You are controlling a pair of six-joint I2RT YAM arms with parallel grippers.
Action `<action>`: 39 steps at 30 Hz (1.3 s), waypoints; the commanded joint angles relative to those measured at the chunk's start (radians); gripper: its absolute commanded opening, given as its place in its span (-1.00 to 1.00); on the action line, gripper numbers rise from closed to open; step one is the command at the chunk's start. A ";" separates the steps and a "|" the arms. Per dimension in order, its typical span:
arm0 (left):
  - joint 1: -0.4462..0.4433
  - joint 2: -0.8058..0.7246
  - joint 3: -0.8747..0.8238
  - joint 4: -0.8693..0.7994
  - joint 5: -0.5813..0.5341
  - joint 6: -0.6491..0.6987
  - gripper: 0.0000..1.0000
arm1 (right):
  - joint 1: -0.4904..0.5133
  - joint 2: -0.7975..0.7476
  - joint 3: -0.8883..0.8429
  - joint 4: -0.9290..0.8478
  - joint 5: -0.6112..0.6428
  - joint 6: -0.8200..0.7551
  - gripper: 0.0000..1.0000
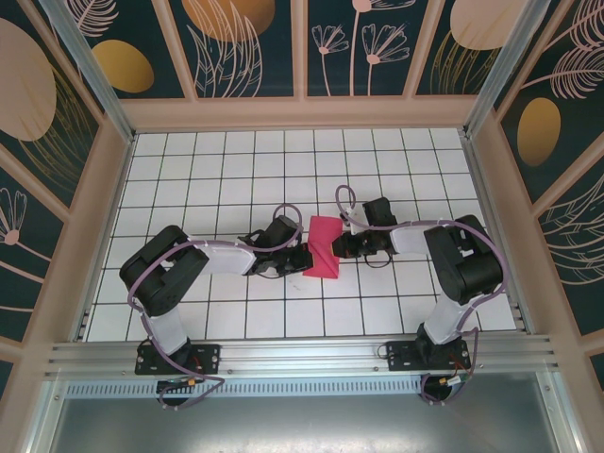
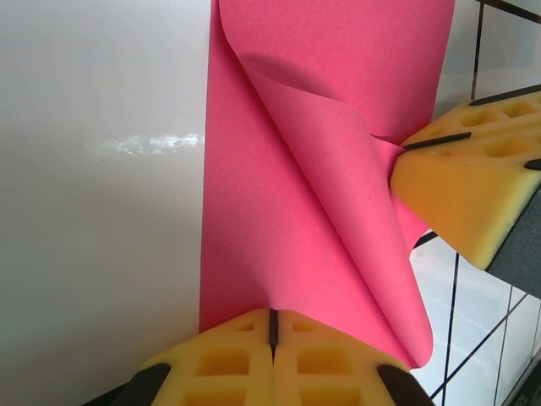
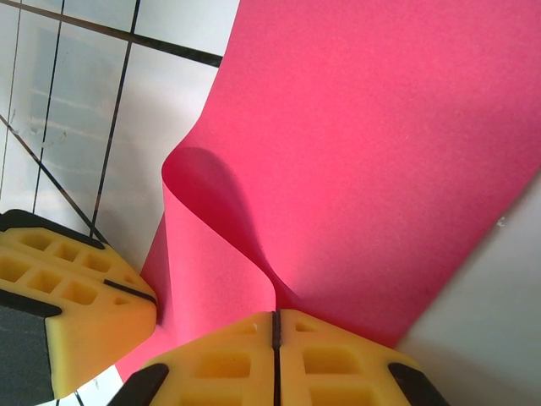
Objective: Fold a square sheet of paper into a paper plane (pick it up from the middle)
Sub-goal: Fold the triangle a second time at the center of the table.
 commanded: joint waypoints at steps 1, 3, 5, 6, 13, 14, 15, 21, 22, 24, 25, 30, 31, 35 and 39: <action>-0.001 -0.006 0.018 -0.063 -0.028 0.004 -0.80 | -0.005 0.027 -0.021 0.017 0.014 0.007 -0.80; -0.001 -0.016 0.024 -0.055 -0.027 -0.002 -0.79 | -0.003 0.034 -0.022 0.019 0.009 0.007 -0.80; 0.000 -0.035 0.030 -0.054 -0.034 -0.010 -0.76 | -0.002 0.037 -0.021 0.018 0.010 0.007 -0.80; -0.001 -0.049 0.032 -0.051 -0.040 -0.013 -0.75 | -0.003 0.038 -0.021 0.017 0.013 0.007 -0.80; 0.000 -0.110 0.057 0.015 -0.055 -0.060 -0.74 | -0.001 0.038 -0.024 0.025 0.013 0.007 -0.80; -0.001 -0.104 0.066 0.028 -0.053 -0.067 -0.76 | -0.001 0.038 -0.026 0.027 0.012 0.008 -0.80; -0.001 -0.094 0.077 0.035 -0.049 -0.073 -0.78 | -0.001 0.039 -0.026 0.028 0.010 0.008 -0.80; -0.001 -0.003 0.132 0.086 -0.036 -0.109 -0.88 | -0.001 0.040 -0.028 0.030 0.010 0.008 -0.79; 0.000 0.005 0.135 0.089 -0.040 -0.112 -0.89 | -0.001 0.039 -0.029 0.031 0.012 0.007 -0.80; 0.000 0.029 0.144 0.100 -0.040 -0.116 -0.89 | -0.002 0.041 -0.030 0.034 0.010 0.008 -0.79; -0.001 0.039 0.150 0.098 -0.040 -0.116 -0.89 | -0.001 0.042 -0.029 0.034 0.009 0.007 -0.79; -0.001 0.076 0.151 0.098 -0.050 -0.120 -0.89 | -0.001 0.042 -0.030 0.034 0.009 0.008 -0.80; -0.001 0.084 0.151 0.098 -0.049 -0.117 -0.89 | -0.001 0.043 -0.031 0.034 0.010 0.008 -0.80; -0.001 0.115 0.151 0.097 -0.050 -0.114 -0.88 | -0.001 0.043 -0.031 0.034 0.012 0.008 -0.79; 0.000 0.134 0.132 0.089 -0.069 -0.116 -0.88 | -0.002 0.049 -0.029 0.033 0.011 0.008 -0.79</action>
